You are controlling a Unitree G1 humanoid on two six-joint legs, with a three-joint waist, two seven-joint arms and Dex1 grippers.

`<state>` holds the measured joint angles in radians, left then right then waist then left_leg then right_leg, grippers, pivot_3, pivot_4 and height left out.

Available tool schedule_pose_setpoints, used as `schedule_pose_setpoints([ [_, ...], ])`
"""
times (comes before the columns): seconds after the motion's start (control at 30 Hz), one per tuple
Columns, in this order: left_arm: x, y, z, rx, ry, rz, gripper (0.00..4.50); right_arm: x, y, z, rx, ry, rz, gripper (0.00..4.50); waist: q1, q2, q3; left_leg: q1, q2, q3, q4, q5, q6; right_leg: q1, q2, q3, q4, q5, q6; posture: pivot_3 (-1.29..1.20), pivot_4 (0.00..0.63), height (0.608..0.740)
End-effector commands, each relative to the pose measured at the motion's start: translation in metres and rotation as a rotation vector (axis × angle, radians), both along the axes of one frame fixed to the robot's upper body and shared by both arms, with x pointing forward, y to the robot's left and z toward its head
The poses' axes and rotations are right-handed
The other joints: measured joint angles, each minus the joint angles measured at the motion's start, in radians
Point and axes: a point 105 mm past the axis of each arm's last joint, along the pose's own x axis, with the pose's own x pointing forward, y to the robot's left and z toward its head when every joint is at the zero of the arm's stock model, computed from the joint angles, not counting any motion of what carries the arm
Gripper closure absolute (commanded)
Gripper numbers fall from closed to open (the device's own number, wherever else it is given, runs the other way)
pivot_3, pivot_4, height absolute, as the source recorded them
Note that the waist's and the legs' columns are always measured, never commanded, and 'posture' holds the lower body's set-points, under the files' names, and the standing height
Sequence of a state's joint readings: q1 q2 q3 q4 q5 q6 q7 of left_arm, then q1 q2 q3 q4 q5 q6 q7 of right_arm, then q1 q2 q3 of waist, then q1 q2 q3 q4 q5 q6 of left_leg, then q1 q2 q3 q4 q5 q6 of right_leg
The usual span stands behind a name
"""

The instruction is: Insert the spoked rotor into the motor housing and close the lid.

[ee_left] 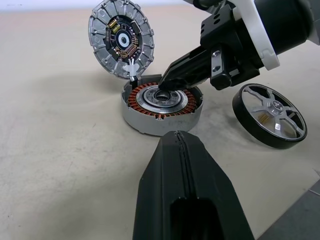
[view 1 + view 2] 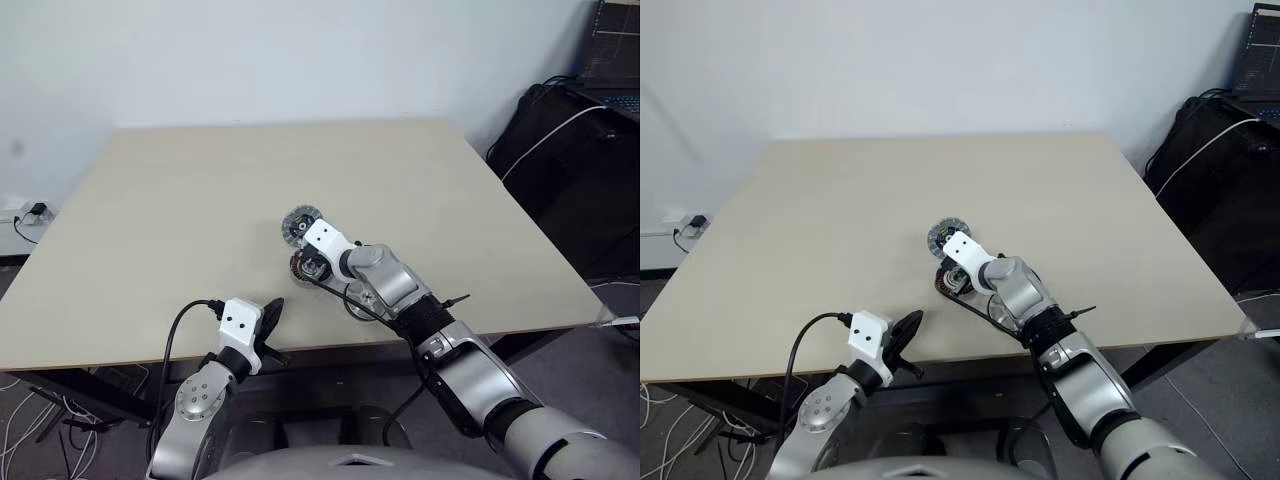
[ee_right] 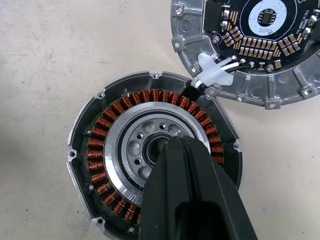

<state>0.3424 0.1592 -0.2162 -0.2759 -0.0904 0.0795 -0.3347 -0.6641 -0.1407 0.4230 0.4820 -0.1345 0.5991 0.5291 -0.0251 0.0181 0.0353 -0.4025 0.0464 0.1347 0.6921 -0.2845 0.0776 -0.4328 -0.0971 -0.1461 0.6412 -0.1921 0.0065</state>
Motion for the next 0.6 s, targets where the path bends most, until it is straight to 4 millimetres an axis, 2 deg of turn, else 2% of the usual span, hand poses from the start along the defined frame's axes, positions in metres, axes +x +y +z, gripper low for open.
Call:
schedule_pose_setpoints([
  [0.03,0.003,-0.005,0.013,-0.018,-0.047,-0.012,4.50,0.006,0.002,0.012,0.020,-0.043,0.001,4.49,0.000,0.000,0.000,0.000,0.000,0.000,0.000,0.000,0.000,0.000,0.000,0.000,0.000,0.000,0.000,0.00,0.000,0.740],
  [0.4,0.004,-0.005,0.015,-0.015,-0.051,-0.015,4.50,0.006,-0.003,0.009,0.014,-0.040,-0.012,4.49,0.001,0.000,0.001,0.000,0.000,0.000,0.000,0.000,0.000,0.000,0.000,0.000,0.000,0.000,0.000,0.00,0.000,0.740],
  [0.6,0.004,-0.006,0.015,-0.014,-0.049,-0.019,4.50,0.007,0.004,0.029,0.096,-0.101,-0.008,4.49,0.001,0.000,0.002,0.000,0.000,0.000,0.000,0.000,0.000,0.000,0.000,0.000,0.000,0.000,0.000,0.00,0.000,0.740],
])
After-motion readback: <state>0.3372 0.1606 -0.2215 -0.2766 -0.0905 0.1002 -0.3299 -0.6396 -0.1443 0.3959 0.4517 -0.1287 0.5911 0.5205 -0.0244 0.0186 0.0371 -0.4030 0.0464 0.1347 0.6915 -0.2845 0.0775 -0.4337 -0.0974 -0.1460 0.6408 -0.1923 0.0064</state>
